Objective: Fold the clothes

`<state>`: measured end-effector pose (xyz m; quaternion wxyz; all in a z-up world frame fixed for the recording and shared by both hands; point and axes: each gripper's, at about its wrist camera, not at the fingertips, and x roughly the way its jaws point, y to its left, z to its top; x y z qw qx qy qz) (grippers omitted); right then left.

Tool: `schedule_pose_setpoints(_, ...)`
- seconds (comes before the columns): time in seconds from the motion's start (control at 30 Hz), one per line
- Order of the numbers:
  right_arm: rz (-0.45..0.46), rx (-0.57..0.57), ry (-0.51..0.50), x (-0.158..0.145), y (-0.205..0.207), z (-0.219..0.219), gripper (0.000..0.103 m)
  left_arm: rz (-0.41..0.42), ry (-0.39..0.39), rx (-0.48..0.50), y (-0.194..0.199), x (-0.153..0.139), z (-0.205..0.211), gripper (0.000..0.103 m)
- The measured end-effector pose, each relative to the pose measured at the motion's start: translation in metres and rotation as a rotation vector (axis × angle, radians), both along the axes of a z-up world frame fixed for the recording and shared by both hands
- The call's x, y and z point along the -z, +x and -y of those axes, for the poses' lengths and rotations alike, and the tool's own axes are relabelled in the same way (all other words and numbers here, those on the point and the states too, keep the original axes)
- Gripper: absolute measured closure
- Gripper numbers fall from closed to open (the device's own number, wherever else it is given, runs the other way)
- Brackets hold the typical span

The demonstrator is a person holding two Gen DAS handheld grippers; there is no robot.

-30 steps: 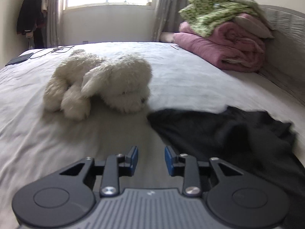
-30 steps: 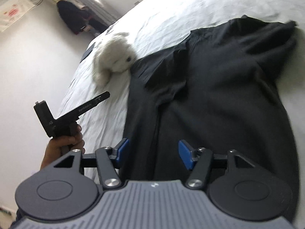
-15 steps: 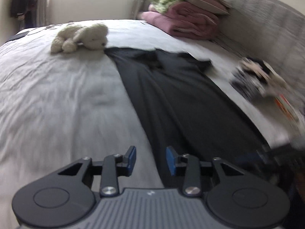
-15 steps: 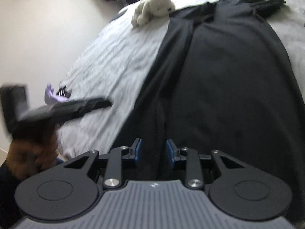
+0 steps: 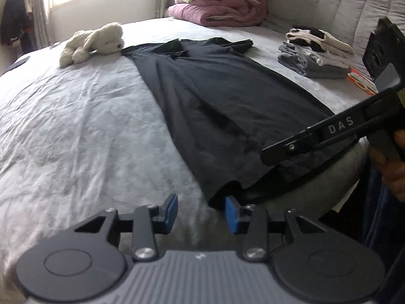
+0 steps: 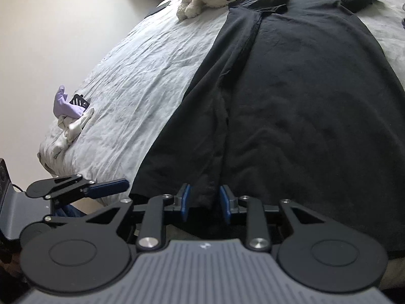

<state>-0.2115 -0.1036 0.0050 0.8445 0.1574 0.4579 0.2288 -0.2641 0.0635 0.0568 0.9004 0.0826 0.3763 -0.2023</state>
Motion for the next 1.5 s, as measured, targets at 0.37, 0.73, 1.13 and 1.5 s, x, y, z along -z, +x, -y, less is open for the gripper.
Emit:
schedule_pose_setpoints(0.37,0.021,0.012,-0.125,0.011,0.004,-0.018,0.1,0.078,0.144,0.014,-0.002,0.012,0.015,0.086)
schedule_pose_setpoints(0.73,-0.102,0.182,0.32,0.016,-0.016,0.04,0.099,0.139,0.231,0.043,-0.015,0.015,0.019,0.101)
schedule_pose_setpoints(1.13,-0.147,0.192,0.362,0.031,-0.012,0.041,0.097,-0.002,-0.013,-0.058,-0.003,0.014,-0.013,0.101)
schedule_pose_setpoints(1.5,-0.078,0.142,0.22,0.017,-0.009,0.034,0.088,-0.123,-0.085,-0.024,-0.001,0.001,-0.037,0.099)
